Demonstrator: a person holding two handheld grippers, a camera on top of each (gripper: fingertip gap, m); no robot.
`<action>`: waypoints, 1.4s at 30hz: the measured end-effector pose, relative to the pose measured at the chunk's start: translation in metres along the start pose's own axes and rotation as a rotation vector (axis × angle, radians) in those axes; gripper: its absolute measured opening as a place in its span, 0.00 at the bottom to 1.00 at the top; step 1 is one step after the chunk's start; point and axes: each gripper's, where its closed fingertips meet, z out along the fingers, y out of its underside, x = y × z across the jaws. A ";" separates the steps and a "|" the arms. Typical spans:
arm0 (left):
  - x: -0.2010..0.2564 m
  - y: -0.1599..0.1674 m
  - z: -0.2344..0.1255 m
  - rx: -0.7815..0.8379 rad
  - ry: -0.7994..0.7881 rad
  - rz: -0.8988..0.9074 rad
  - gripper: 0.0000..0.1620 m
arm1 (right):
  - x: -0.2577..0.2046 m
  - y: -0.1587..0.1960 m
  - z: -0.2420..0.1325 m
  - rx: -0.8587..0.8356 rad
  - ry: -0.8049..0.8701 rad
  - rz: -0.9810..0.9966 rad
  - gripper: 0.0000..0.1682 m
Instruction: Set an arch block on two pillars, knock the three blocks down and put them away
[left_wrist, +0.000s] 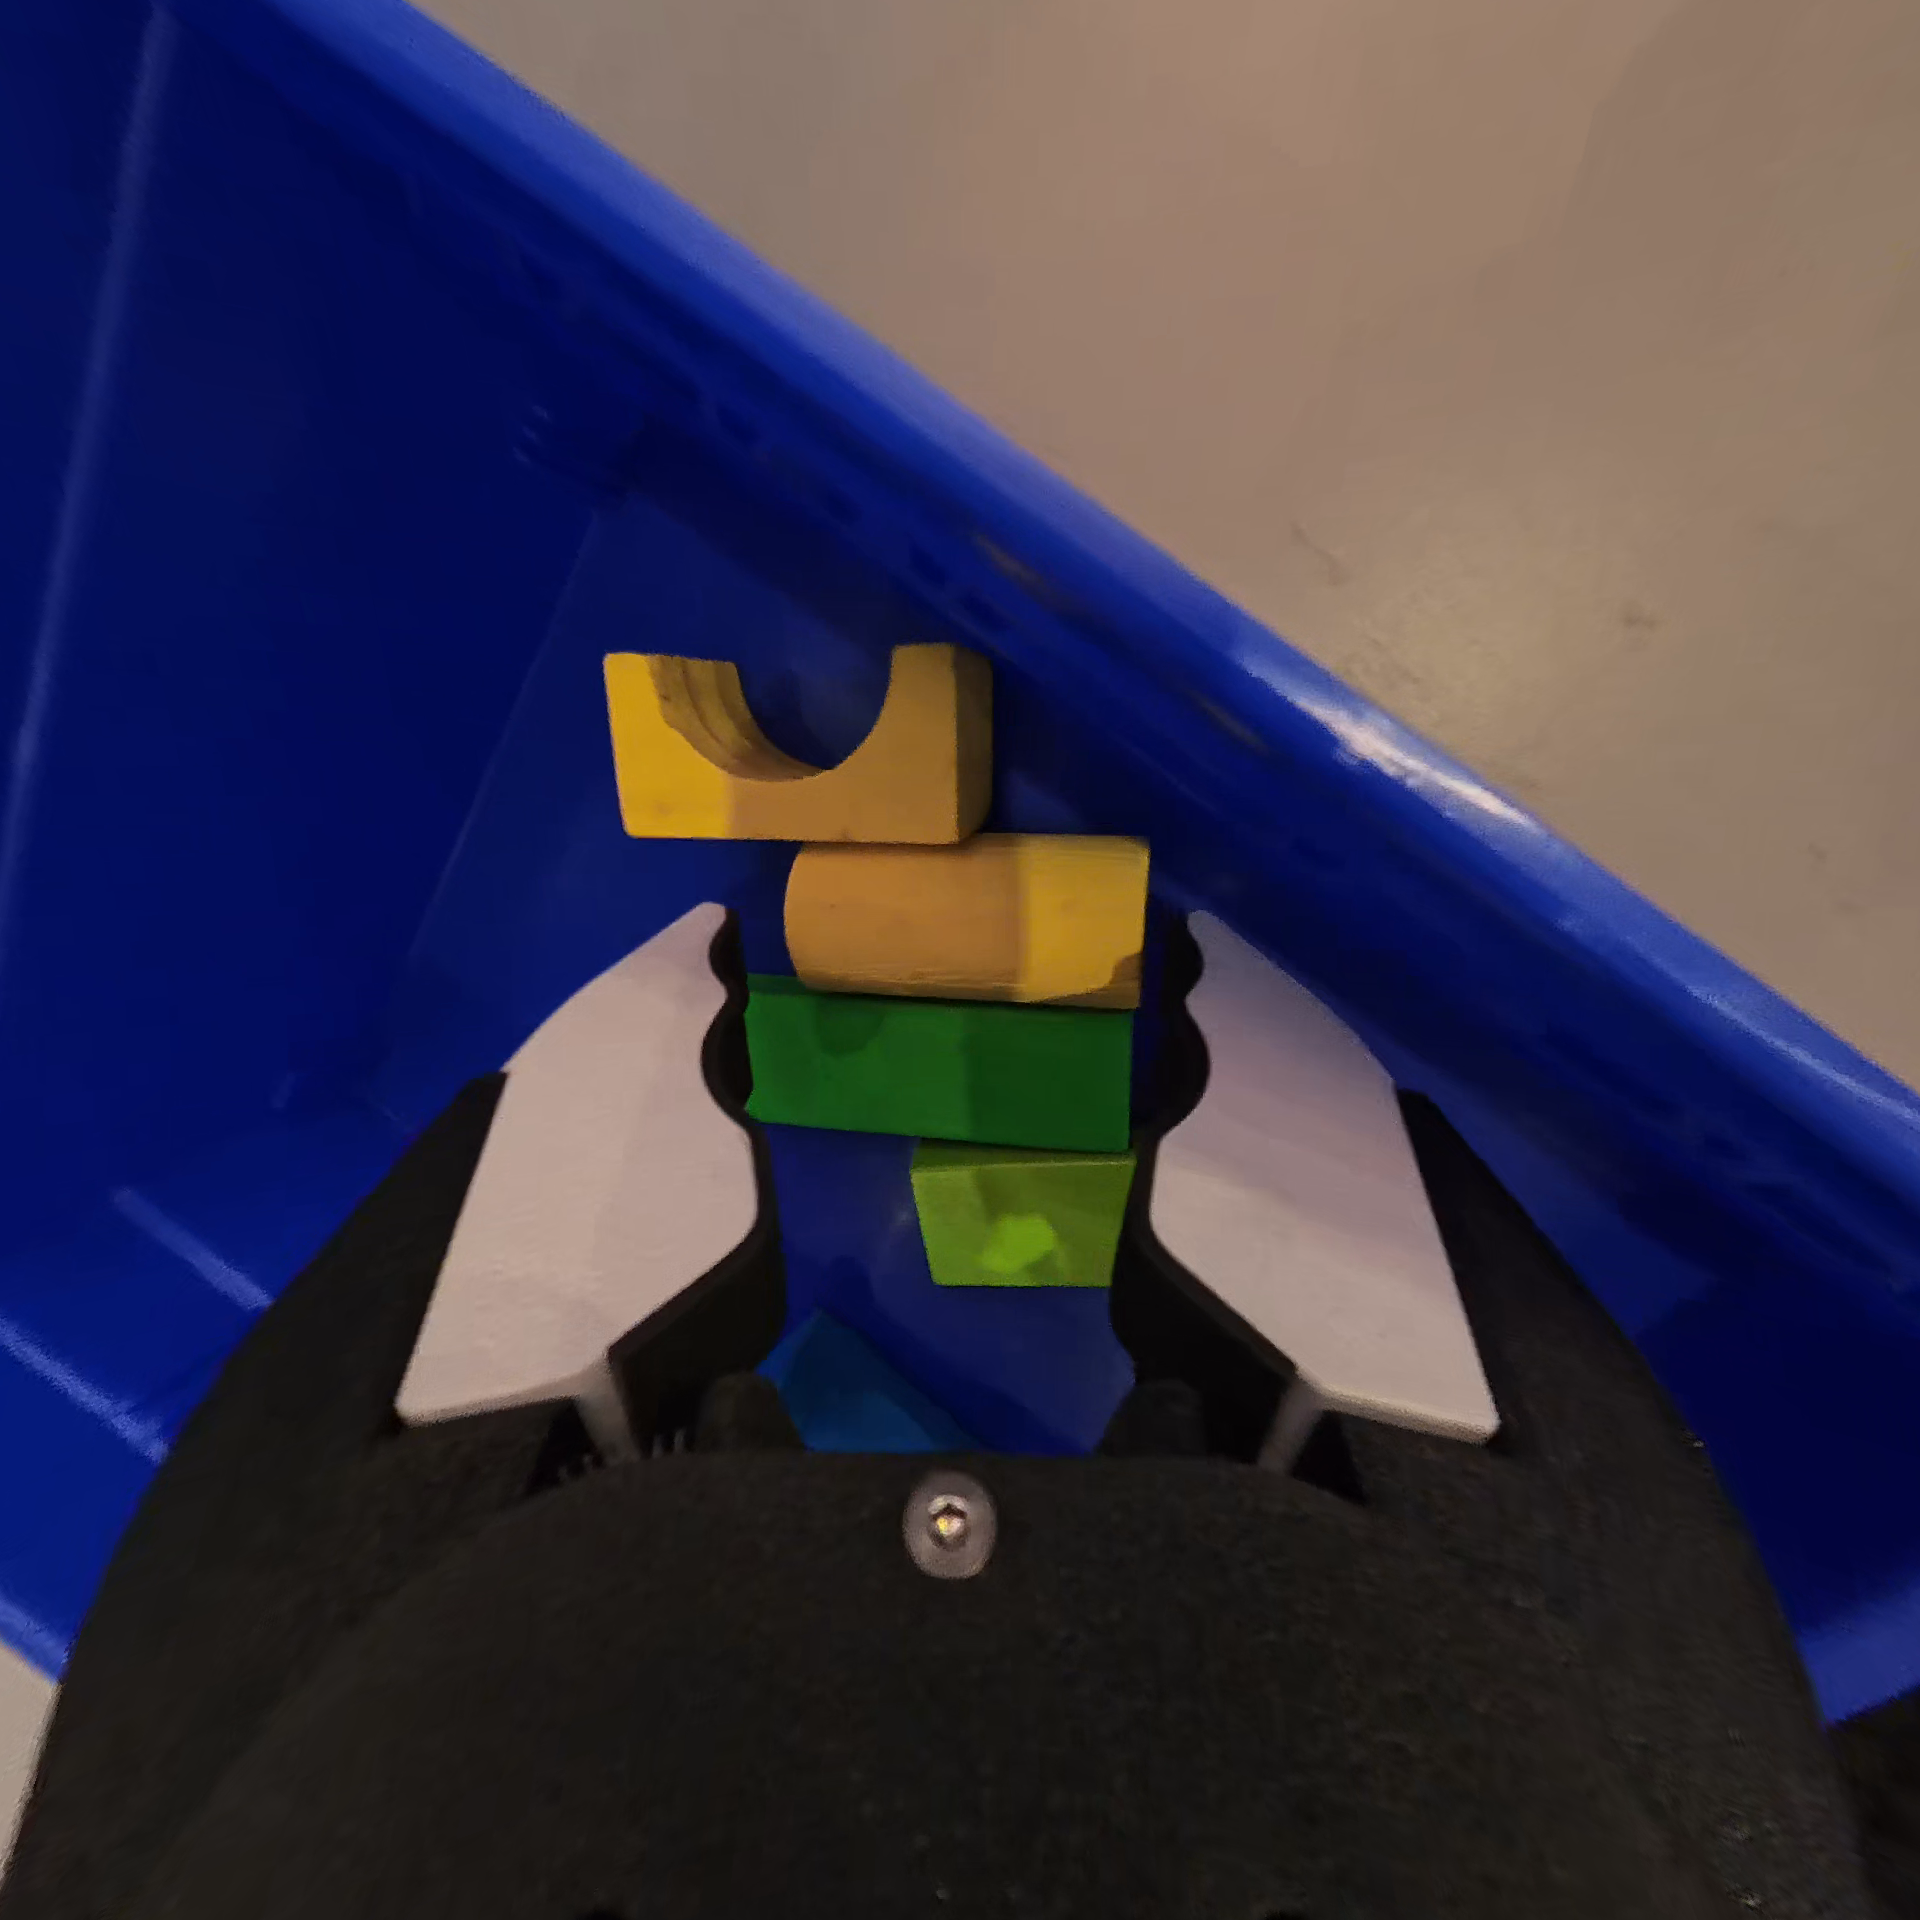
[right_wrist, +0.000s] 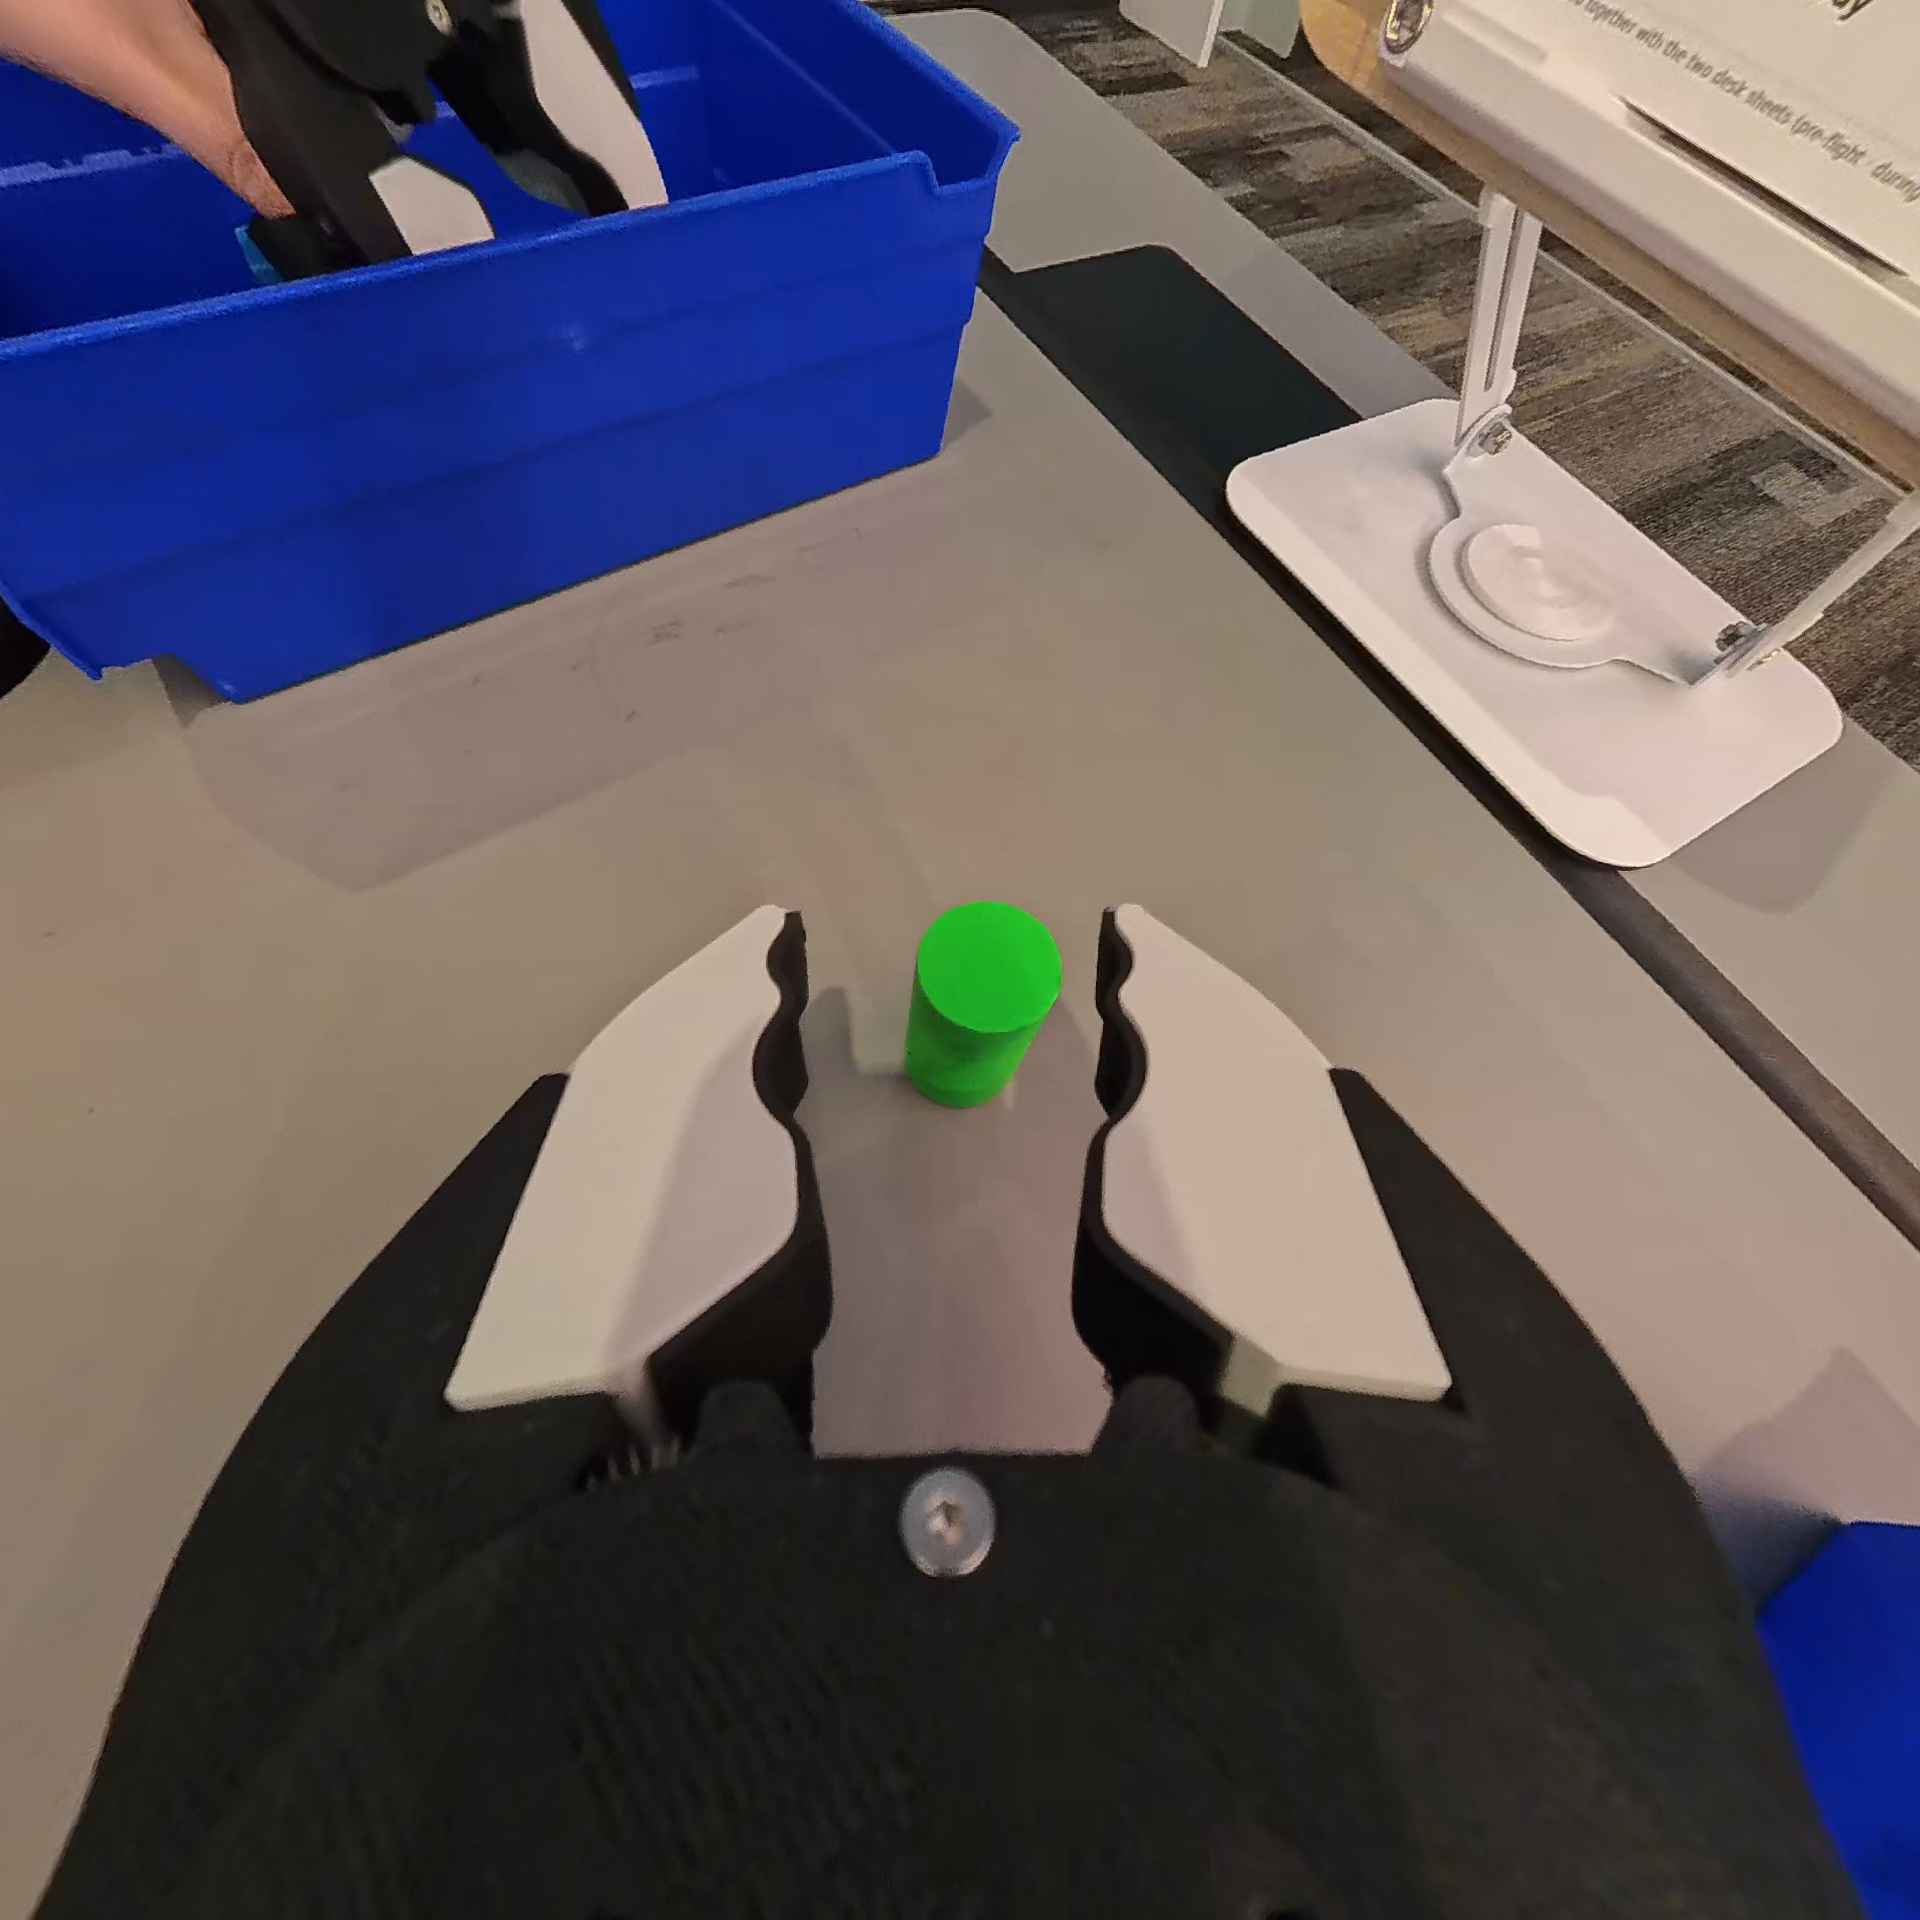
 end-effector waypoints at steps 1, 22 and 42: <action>0.001 0.002 0.003 -0.019 0.012 0.002 0.48 | 0.000 0.001 0.000 -0.003 -0.004 0.003 0.33; 0.119 -0.106 -0.199 0.663 -0.203 0.373 0.43 | -0.085 -0.083 -0.065 0.251 -0.629 0.428 0.31; 0.200 -0.132 -0.192 0.708 -0.020 0.468 0.49 | -0.048 -0.058 -0.075 0.153 -0.605 0.435 0.19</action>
